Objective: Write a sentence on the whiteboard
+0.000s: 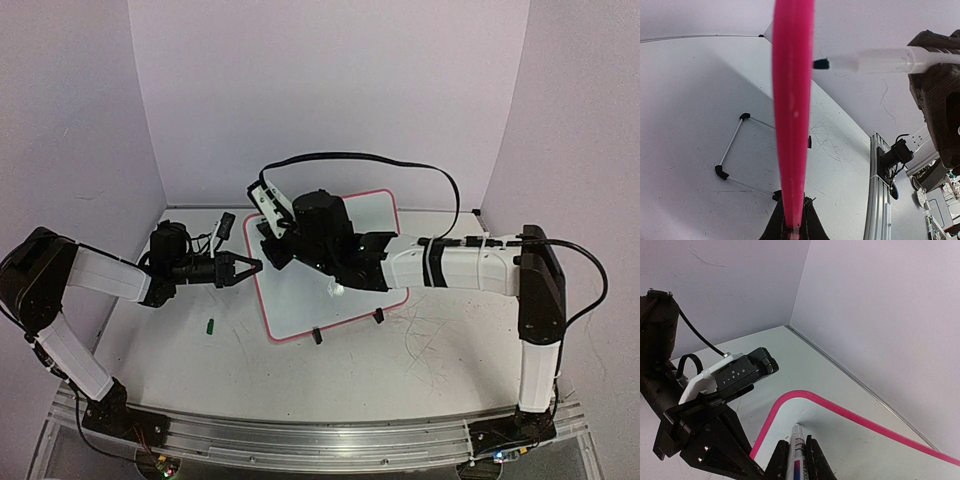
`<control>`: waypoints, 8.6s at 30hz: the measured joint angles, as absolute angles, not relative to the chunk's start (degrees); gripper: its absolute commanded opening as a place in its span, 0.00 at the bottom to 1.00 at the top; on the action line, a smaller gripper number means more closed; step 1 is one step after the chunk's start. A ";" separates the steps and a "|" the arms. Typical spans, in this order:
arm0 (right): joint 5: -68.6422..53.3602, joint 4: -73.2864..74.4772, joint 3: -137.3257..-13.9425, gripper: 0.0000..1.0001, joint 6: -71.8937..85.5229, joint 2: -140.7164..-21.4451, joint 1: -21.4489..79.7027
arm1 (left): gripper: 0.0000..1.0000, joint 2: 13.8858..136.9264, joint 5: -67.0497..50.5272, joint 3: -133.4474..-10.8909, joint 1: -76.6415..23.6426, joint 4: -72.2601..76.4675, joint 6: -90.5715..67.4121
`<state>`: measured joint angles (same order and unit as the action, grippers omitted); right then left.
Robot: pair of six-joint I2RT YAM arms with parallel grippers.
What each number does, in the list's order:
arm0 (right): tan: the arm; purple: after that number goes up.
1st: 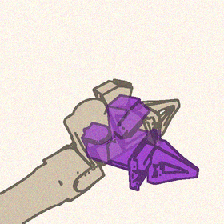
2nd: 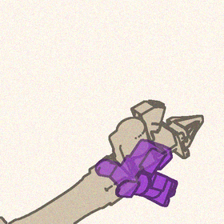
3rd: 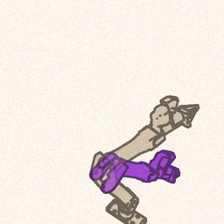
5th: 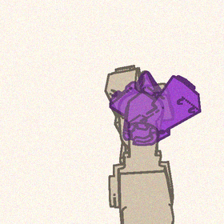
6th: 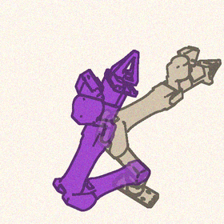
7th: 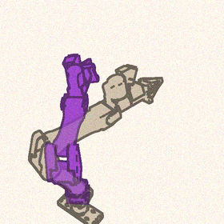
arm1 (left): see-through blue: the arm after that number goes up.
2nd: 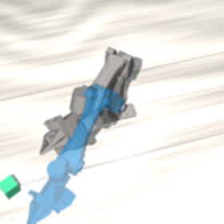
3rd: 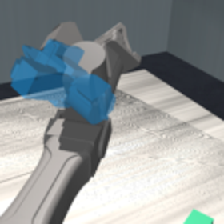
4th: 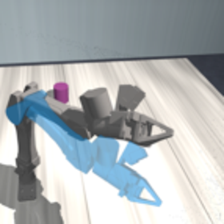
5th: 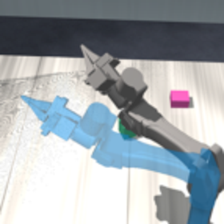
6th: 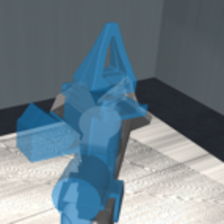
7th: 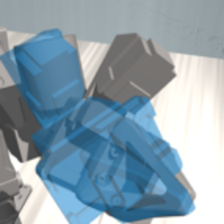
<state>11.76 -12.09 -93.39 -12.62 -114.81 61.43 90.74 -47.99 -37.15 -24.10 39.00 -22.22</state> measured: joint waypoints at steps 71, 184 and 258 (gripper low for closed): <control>10.82 -11.94 -94.38 0.00 -11.29 -115.85 61.45 | 0.00 90.70 -47.86 -37.15 -24.10 38.84 -22.20; 9.29 -12.03 -87.65 0.00 -6.66 -109.81 59.29 | 0.00 90.26 -47.92 -37.89 -24.12 36.42 -20.97; 11.91 -14.13 -84.73 0.00 -5.09 -111.16 60.58 | 0.00 90.26 -47.75 -38.28 -24.10 35.53 -20.95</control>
